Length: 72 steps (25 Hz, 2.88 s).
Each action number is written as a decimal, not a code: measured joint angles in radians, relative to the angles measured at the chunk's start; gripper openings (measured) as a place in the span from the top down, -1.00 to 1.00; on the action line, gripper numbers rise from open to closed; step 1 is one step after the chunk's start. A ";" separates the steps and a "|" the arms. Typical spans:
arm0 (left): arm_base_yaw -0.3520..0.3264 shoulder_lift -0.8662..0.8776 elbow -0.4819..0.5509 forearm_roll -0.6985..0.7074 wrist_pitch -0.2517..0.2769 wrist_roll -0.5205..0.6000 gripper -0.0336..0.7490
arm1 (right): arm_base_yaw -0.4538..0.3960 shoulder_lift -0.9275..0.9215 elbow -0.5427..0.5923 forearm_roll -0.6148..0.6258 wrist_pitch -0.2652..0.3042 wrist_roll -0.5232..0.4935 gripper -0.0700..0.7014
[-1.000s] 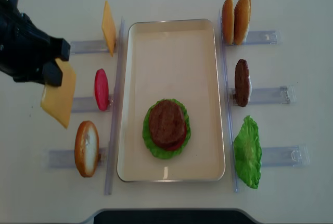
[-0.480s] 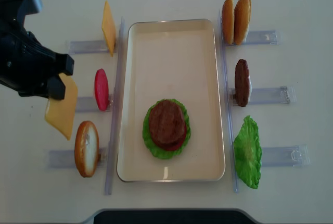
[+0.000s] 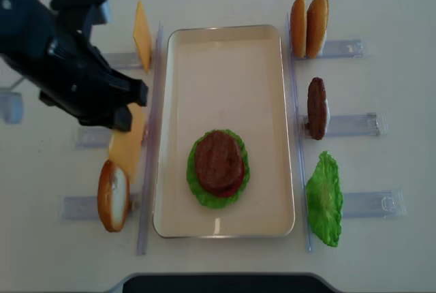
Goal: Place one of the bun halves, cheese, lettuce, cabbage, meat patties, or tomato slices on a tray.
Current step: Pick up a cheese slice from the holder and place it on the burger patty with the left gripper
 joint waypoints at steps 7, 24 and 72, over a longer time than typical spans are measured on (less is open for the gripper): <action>-0.187 0.157 0.000 -0.004 -0.124 -0.078 0.85 | 0.000 0.000 0.000 0.000 0.000 0.000 -0.14; -0.219 0.184 0.000 -0.226 -0.308 0.092 0.85 | 0.000 0.000 0.000 0.000 0.000 0.000 -0.14; 0.271 0.289 0.488 -1.638 -0.072 1.547 0.85 | 0.000 0.000 0.000 0.000 0.000 0.000 -0.14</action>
